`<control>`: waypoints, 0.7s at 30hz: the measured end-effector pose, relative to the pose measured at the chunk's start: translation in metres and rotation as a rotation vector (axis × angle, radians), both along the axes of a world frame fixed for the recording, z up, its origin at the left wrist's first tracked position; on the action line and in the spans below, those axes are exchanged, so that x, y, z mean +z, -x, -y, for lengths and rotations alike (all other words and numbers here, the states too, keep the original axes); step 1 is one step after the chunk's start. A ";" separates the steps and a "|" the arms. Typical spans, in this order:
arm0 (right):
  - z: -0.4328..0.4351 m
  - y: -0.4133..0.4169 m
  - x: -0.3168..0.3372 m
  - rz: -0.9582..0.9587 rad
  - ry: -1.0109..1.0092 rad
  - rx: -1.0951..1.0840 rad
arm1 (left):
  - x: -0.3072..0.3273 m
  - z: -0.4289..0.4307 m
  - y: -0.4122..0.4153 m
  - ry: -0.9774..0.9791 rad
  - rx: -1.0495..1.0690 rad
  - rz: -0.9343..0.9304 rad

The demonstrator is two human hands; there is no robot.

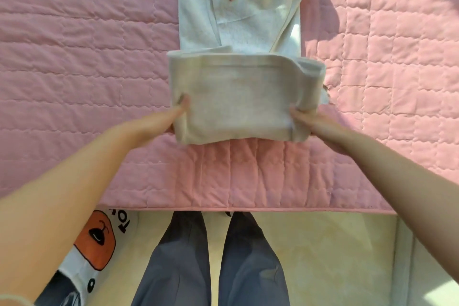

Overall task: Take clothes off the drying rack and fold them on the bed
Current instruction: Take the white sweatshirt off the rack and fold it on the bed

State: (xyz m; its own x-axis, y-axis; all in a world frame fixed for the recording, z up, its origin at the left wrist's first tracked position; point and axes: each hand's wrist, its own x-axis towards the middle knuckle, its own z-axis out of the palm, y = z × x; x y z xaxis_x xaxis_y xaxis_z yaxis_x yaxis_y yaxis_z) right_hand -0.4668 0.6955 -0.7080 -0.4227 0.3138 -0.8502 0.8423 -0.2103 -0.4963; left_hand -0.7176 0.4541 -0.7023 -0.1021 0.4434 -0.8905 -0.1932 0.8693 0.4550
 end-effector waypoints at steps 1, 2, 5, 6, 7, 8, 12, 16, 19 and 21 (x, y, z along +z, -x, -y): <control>-0.005 0.004 -0.003 0.025 0.023 -0.057 | -0.012 -0.004 0.006 0.008 0.036 -0.018; -0.009 0.007 -0.009 0.046 0.042 -0.094 | -0.015 -0.010 0.008 0.008 0.096 -0.029; -0.007 0.018 -0.024 0.029 0.024 -0.268 | -0.039 -0.018 0.002 0.007 0.243 -0.236; -0.005 0.023 -0.028 -0.001 0.015 -0.371 | -0.041 -0.021 -0.003 -0.010 0.327 -0.253; -0.004 0.028 -0.031 -0.034 0.026 -0.473 | -0.046 -0.023 -0.005 -0.032 0.398 -0.247; -0.004 0.031 -0.034 -0.069 0.050 -0.551 | -0.046 -0.027 -0.008 -0.044 0.459 -0.239; -0.013 0.036 -0.032 -0.196 0.198 -0.659 | -0.044 -0.036 -0.006 -0.124 0.610 -0.133; -0.034 0.030 -0.020 -0.298 0.313 -0.622 | -0.041 -0.033 0.005 -0.217 0.705 -0.042; -0.032 0.015 -0.028 -0.109 0.199 -0.408 | -0.050 -0.020 -0.001 -0.069 0.603 -0.141; -0.023 -0.001 -0.037 -0.019 0.223 -0.286 | -0.056 -0.003 -0.010 0.009 0.477 -0.181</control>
